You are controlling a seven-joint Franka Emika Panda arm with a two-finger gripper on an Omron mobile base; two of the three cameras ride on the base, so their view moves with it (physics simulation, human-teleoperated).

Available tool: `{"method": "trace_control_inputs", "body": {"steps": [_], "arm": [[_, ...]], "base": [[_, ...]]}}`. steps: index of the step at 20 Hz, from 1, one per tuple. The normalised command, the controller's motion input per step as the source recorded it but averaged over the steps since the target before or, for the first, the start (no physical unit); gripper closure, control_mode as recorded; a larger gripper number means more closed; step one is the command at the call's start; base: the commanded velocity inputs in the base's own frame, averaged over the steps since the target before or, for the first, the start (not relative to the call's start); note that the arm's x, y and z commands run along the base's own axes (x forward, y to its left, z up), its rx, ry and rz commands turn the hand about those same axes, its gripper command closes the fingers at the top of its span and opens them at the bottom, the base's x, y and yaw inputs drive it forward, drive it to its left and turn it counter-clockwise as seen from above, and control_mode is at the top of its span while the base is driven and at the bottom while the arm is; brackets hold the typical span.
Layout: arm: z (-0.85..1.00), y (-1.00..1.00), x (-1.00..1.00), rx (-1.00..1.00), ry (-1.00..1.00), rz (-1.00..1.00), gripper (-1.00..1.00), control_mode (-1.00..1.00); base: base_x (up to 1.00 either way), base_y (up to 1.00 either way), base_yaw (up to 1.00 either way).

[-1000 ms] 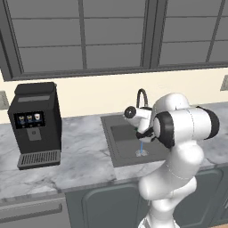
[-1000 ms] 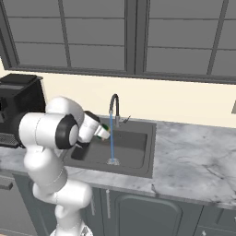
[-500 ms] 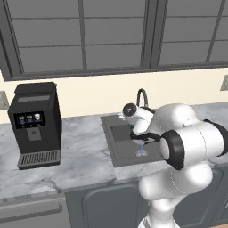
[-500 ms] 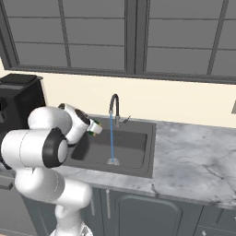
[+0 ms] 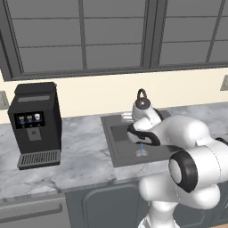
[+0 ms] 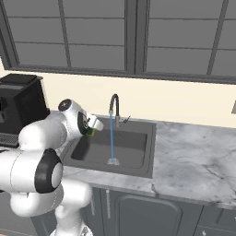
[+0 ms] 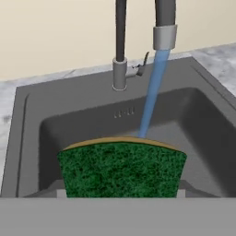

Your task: Soak the sponge with water for a few seconds and then drop it inside the sink.

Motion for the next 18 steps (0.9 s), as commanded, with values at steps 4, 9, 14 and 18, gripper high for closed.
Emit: {"method": "trace_control_inputs", "body": {"steps": [4,9,14,18], "arm": [[0.39,0.00,-0.23,0.06,0.12,0.21,1.00,-1.00],[0.19,0.00,-0.17,0.03,0.14,0.08,1.00,-1.00],[0.16,0.10,-0.16,0.00,0.16,0.02,1.00,-1.00],[0.09,0.07,-0.07,0.00,0.15,0.00,1.00,-1.00]], "base": [[0.00,0.00,0.00],[0.00,0.00,0.00],[0.00,0.00,0.00],[0.00,0.00,0.00]]}}
